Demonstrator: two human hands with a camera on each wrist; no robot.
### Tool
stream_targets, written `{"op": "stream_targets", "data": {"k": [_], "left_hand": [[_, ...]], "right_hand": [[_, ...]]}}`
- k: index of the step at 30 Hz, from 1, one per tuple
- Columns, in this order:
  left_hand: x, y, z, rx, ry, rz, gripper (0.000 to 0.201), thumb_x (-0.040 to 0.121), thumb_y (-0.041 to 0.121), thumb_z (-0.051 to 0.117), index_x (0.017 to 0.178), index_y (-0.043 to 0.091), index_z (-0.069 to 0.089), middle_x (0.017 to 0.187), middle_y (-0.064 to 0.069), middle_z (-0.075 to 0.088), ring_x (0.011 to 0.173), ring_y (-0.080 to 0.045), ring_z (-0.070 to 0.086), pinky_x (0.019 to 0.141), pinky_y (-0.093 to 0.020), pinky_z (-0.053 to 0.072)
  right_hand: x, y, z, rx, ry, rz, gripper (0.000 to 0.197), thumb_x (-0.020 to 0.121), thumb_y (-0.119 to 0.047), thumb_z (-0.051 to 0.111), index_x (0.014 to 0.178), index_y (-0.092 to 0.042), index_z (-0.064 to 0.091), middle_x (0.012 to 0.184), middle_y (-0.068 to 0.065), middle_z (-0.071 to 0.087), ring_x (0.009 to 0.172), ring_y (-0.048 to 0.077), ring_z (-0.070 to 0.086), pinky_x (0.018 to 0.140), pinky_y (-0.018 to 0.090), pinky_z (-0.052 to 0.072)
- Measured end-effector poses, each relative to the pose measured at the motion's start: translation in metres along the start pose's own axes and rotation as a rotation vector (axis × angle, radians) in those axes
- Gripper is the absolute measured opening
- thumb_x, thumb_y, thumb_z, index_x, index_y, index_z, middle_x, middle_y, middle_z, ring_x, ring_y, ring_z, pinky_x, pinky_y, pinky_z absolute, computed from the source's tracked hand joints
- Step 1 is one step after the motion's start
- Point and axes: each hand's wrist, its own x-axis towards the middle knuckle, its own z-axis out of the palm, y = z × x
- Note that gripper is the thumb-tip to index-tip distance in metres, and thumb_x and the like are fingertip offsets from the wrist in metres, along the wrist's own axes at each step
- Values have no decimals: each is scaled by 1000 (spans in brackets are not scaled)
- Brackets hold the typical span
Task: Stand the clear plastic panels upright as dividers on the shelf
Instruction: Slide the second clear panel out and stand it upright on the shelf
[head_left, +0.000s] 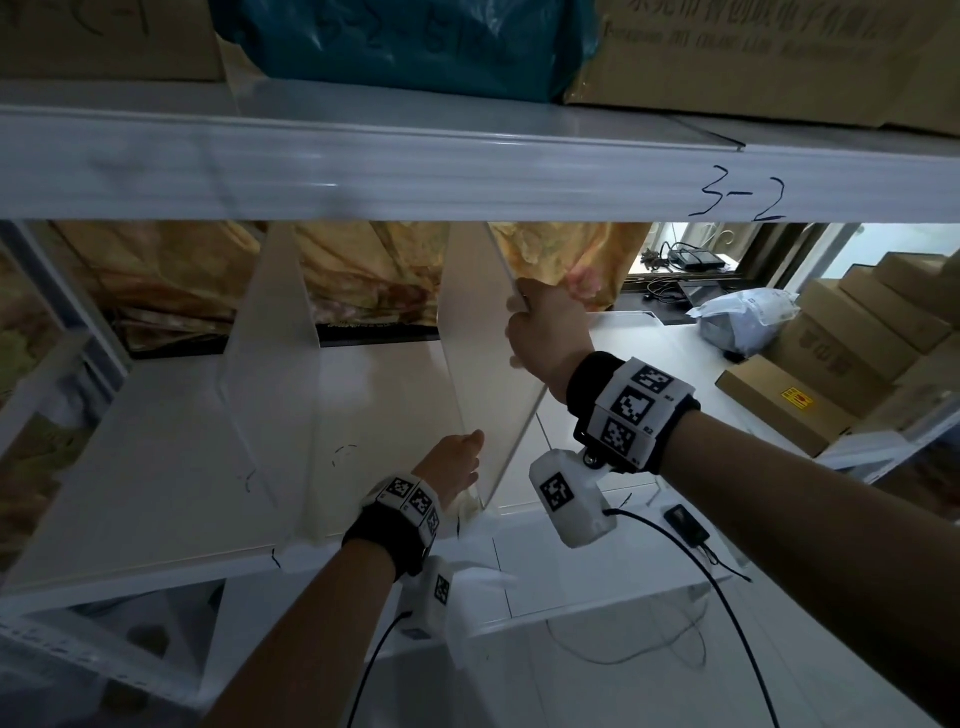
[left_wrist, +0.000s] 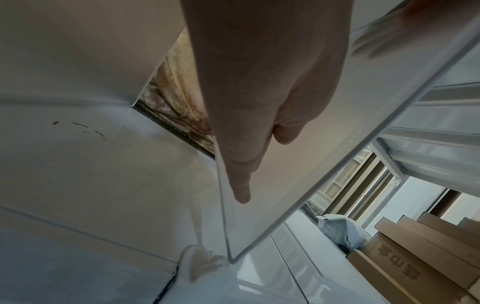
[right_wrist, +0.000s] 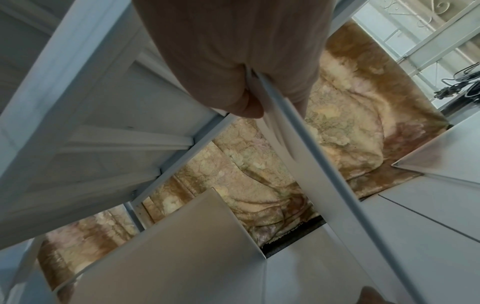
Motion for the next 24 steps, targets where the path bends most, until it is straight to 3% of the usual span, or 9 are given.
{"op": "stream_targets", "data": {"k": [9,11,13,15,16,17,18,20,24], "left_hand": [[3,-3,-3,55,10,23,28,99,32,41,75,18,44,72,3,34,65,-10,37,69,-21,42],[1,-2,-3,76,23,18,29,99,32,41,74,18,43,71,3,35,66,-9,38,71,-20,43],[-1,-1,-3,114,21,15,28,99,36,40,86,13,49,73,4,36,70,-10,42,75,-22,44],[-4,6,-1,147,13,37,42,99,42,39,123,10,49,86,1,49,92,-17,51,91,-29,45],[-4,11,0,149,20,55,54,99,45,39,139,10,41,105,-2,56,108,-21,51,100,-33,43],[-4,17,2,142,23,69,62,98,48,38,146,9,32,130,-6,52,124,-23,47,107,-35,40],[-6,27,3,124,18,85,66,97,49,38,149,10,27,147,-6,41,134,-24,40,111,-37,37],[-11,47,4,50,-3,126,69,96,51,39,150,12,23,156,-5,28,140,-25,33,113,-41,34],[-16,91,-6,-134,-51,235,60,96,51,42,146,20,37,153,-5,35,138,-29,37,109,-46,39]], "right_hand": [[-6,-6,5,-42,-17,-46,34,79,5,33,105,5,55,111,25,60,80,45,62,73,55,55],[-6,-7,5,-76,-25,-53,31,81,6,33,105,4,53,113,24,61,81,43,63,73,49,56],[-6,-7,5,-120,-27,-65,33,83,6,34,112,2,52,118,21,61,88,41,63,72,42,55],[-6,-9,6,-143,-46,-79,41,85,6,34,123,-1,47,124,21,59,92,41,64,72,39,54],[-6,-11,6,-158,-65,-80,46,86,6,34,130,-3,43,126,20,58,95,41,63,74,40,54],[-5,-13,7,-176,-87,-74,50,87,5,34,137,-5,38,130,20,56,99,40,62,77,42,55],[-4,-15,8,-189,-105,-61,53,88,3,35,141,-7,34,133,19,54,103,40,61,81,43,55],[-1,-18,10,-191,-122,-26,53,89,2,35,141,-9,33,135,18,52,107,40,59,80,45,56],[4,-23,11,-232,-135,5,49,88,1,39,137,-7,37,133,20,53,114,38,55,79,39,54]]}}
